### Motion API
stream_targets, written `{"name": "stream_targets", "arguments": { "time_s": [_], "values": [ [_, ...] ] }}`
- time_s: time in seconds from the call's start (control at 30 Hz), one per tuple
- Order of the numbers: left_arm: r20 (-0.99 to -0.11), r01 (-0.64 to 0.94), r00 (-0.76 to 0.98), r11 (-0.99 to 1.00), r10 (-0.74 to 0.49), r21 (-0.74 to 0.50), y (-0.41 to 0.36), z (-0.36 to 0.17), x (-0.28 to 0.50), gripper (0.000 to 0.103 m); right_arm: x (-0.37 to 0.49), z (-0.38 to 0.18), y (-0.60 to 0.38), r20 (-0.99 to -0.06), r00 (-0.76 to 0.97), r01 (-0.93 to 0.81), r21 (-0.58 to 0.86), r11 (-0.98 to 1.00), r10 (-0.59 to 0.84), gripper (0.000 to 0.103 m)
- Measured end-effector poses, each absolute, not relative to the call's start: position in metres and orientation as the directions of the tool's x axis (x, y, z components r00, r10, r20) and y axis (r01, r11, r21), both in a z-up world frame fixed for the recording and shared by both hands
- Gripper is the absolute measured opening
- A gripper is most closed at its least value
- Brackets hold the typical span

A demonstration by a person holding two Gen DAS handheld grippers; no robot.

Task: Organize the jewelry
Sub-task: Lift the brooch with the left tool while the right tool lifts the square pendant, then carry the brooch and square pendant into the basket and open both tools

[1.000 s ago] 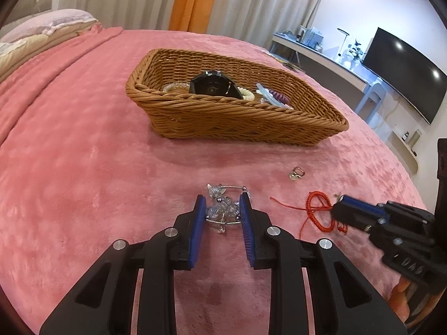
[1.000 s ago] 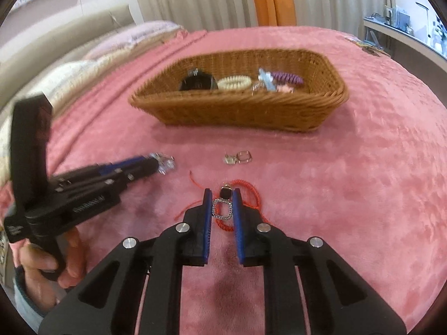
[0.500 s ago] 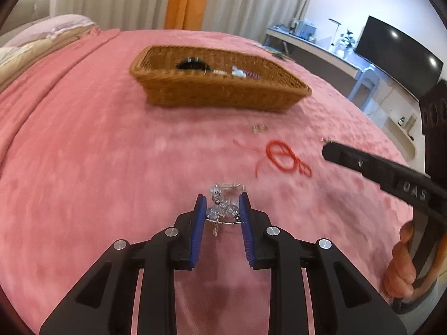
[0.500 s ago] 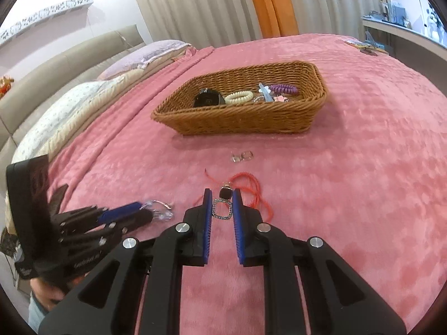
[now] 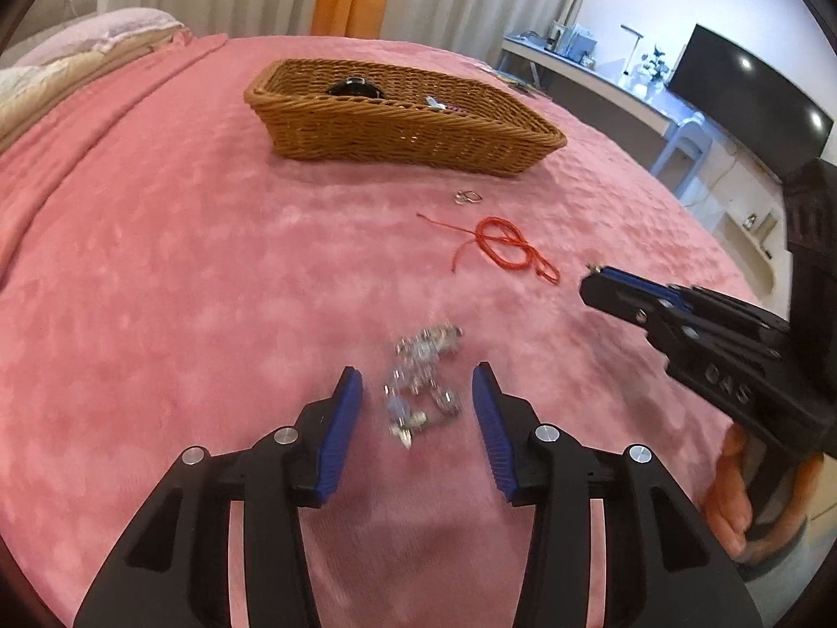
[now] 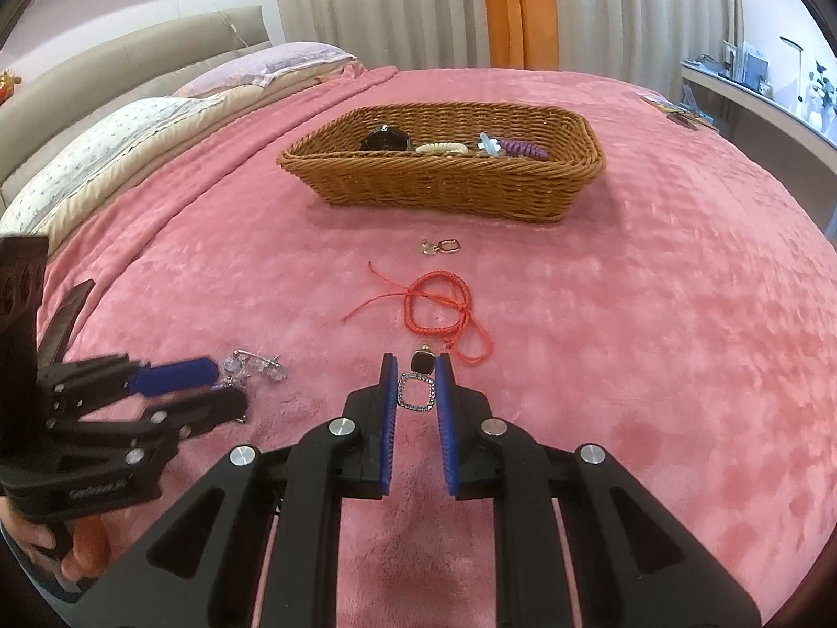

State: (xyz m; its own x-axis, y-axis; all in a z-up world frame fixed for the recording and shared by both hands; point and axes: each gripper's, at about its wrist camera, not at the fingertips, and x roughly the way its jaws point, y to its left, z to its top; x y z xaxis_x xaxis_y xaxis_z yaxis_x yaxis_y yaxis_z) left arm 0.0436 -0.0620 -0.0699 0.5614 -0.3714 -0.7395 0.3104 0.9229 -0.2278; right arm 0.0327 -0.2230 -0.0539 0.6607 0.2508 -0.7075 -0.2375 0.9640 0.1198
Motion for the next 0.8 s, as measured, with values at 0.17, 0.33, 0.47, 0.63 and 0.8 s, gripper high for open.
{"name": "stream_targets", "arguments": {
  "time_s": [0.17, 0.33, 0.47, 0.63, 0.8],
  "values": [
    [-0.765, 0.304, 0.568, 0.941, -0.304, -0.148, -0.074, -0.074, 0.051, 0.019, 0.032, -0.054, -0.223, -0.705, 0.664, -0.235, 0.116, 0.965, 0.247, 0.012],
    [-0.716, 0.326, 0.607, 0.930, -0.344, -0.171, -0.067, -0.063, 0.043, 0.012, 0.026, -0.040, -0.225, -0.683, 0.683, -0.245, 0.120, 0.962, 0.260, 0.012],
    [-0.641, 0.343, 0.655, 0.914, -0.400, -0.219, -0.056, -0.039, 0.038, 0.012, 0.024, -0.019, -0.229, -0.652, 0.711, -0.245, 0.120, 0.962, 0.262, 0.012],
    [-0.554, 0.381, 0.702, 0.893, -0.448, -0.240, -0.051, -0.001, 0.040, 0.012, 0.025, 0.011, -0.236, -0.596, 0.759, -0.234, 0.124, 0.964, 0.260, 0.012],
    [-0.473, 0.401, 0.754, 0.890, -0.456, -0.219, -0.054, 0.041, 0.065, 0.012, 0.047, 0.047, -0.237, -0.542, 0.797, -0.247, 0.108, 0.963, 0.265, 0.012]
  ]
}}
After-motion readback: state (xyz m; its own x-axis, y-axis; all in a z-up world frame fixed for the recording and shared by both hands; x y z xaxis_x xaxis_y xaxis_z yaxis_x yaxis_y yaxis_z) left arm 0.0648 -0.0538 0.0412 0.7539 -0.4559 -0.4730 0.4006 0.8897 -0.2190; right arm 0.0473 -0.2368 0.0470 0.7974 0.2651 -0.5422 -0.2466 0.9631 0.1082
